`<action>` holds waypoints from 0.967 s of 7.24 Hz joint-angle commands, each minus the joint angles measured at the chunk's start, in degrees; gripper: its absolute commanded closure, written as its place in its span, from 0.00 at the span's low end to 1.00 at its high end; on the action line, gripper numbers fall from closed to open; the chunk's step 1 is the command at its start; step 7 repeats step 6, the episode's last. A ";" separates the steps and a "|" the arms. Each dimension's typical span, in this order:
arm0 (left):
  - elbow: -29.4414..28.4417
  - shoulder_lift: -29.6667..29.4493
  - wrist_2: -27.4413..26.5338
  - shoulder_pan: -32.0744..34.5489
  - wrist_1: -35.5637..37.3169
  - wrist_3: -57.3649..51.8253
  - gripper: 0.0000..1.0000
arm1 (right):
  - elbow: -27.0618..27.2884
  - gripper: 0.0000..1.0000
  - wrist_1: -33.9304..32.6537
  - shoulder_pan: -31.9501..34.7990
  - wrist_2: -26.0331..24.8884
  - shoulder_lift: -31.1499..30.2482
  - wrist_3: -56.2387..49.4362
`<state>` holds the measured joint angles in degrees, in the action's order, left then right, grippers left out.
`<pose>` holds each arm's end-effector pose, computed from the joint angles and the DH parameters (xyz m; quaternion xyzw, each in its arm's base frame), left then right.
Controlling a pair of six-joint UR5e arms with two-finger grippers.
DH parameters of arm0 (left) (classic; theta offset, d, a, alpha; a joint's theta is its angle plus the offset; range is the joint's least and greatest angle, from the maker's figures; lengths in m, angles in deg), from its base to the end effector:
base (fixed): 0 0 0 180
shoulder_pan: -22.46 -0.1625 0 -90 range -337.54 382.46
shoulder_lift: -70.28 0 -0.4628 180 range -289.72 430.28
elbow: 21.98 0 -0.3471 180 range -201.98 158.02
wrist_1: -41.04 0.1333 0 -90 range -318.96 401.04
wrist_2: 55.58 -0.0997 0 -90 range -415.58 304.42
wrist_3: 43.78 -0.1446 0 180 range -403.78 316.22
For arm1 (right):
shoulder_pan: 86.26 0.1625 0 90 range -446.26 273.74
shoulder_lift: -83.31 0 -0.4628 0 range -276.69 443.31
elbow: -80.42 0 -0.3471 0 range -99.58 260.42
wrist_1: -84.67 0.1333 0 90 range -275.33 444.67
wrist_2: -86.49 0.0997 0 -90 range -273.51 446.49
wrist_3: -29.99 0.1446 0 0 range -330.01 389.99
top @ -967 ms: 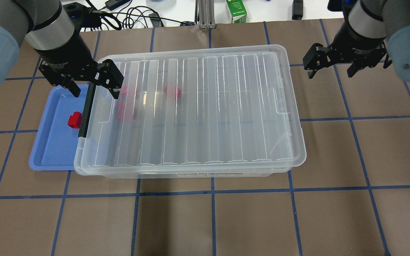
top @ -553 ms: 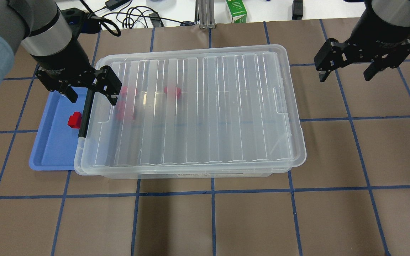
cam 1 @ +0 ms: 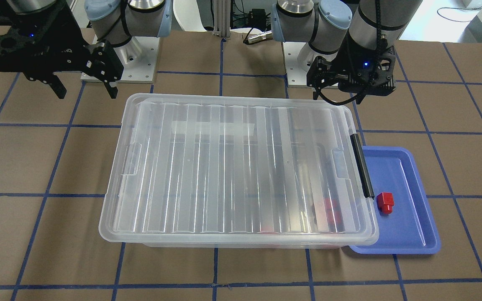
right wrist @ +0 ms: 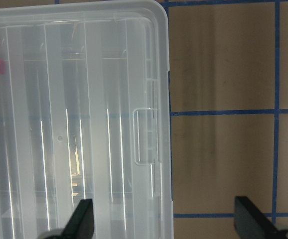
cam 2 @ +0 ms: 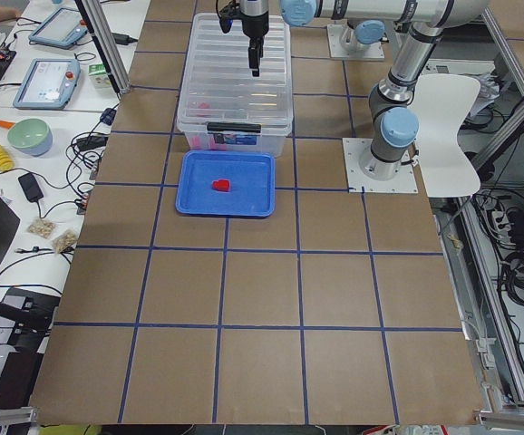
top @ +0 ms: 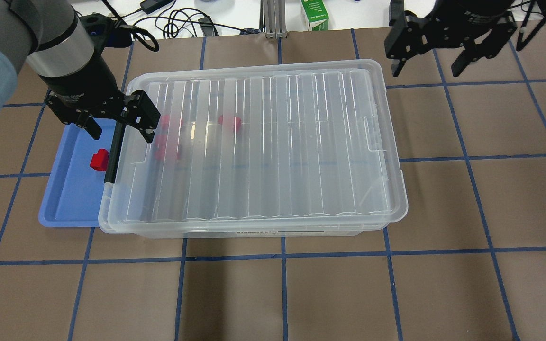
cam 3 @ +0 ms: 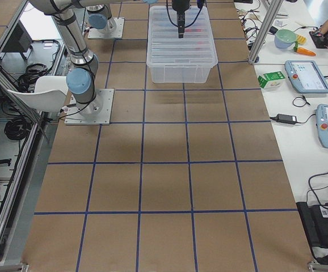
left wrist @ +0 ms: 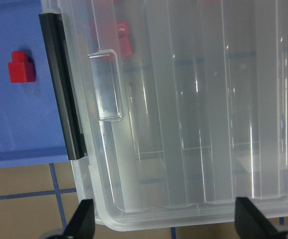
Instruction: Place red block in blue tray from box
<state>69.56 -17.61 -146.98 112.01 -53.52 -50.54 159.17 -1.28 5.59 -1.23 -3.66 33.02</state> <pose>-0.1265 -0.4204 0.4773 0.0554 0.9978 0.0355 0.0100 0.1544 -0.4732 0.5374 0.0096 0.9991 -0.0355 0.0214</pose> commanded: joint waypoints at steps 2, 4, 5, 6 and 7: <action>0.04 0.01 -0.01 0.01 -0.10 0.00 0.00 | -2.73 0.00 0.69 3.87 -3.51 3.83 3.38; 0.13 0.01 -0.01 0.01 -0.10 0.00 0.00 | 0.33 0.00 -0.61 3.78 -2.99 3.31 2.85; 0.13 0.01 -0.01 0.01 -0.10 0.00 0.00 | 1.22 0.00 -1.50 3.60 -2.72 2.87 0.68; 0.13 0.01 -0.01 0.01 -0.19 0.00 0.00 | 2.19 0.00 -4.81 3.60 -2.89 2.78 -1.43; 0.13 0.01 -0.01 0.01 -0.19 0.00 0.00 | 2.19 0.00 -4.81 3.60 -2.89 2.78 -1.43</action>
